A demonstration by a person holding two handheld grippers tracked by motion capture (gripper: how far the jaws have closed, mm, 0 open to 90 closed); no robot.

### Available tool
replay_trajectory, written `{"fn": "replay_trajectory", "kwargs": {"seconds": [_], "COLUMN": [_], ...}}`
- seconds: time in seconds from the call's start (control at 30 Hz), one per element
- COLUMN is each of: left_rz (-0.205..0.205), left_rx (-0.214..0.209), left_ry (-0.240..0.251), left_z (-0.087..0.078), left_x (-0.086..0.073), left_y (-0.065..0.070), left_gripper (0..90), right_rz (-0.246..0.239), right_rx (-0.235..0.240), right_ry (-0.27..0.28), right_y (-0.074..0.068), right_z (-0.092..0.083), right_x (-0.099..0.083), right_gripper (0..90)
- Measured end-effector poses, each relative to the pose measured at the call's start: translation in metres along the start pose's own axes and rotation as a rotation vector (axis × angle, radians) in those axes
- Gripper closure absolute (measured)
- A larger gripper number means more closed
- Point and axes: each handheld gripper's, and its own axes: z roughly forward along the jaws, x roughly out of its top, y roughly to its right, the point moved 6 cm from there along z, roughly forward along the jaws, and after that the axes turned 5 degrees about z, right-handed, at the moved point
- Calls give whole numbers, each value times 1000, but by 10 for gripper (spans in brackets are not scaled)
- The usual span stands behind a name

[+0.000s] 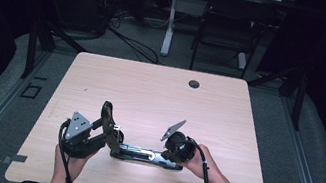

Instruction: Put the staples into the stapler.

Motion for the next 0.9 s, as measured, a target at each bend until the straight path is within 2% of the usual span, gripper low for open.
{"fn": "replay_trajectory", "kwargs": {"seconds": [0.07,0.17,0.3,0.47,0.57,0.63,0.67,0.77,0.83,0.9], "left_rz": [0,6,8,10,16,17,24,56,76,81], "left_rx": [1,-1,-2,-5,-7,-11,-13,-12,-5,0], "left_ry": [-2,-1,-1,0,-4,2,1,-2,0,-2], "left_z": [0,1,1,1,1,3,4,6,7,8], "left_x": [0,1,1,1,1,2,3,4,4,5], "left_y": [1,2,2,3,4,6,7,12,14,14], "left_gripper": [590,592,592,590,589,587,586,587,595,604], "right_rz": [-2,-27,-68,-69,-52,-56,-67,-58,-39,-22], "right_rx": [26,35,19,26,38,30,18,21,41,37], "right_ry": [-27,-76,-125,-123,-114,-113,-124,-109,-65,-2], "right_y": [-4,-12,-17,-15,-13,-12,-11,-9,-7,-2], "right_z": [5,17,22,23,23,23,22,20,12,-1], "right_x": [-6,-13,-14,-14,-14,-13,-13,-12,-8,0], "right_gripper": [896,900,900,900,900,900,900,900,900,900]}}
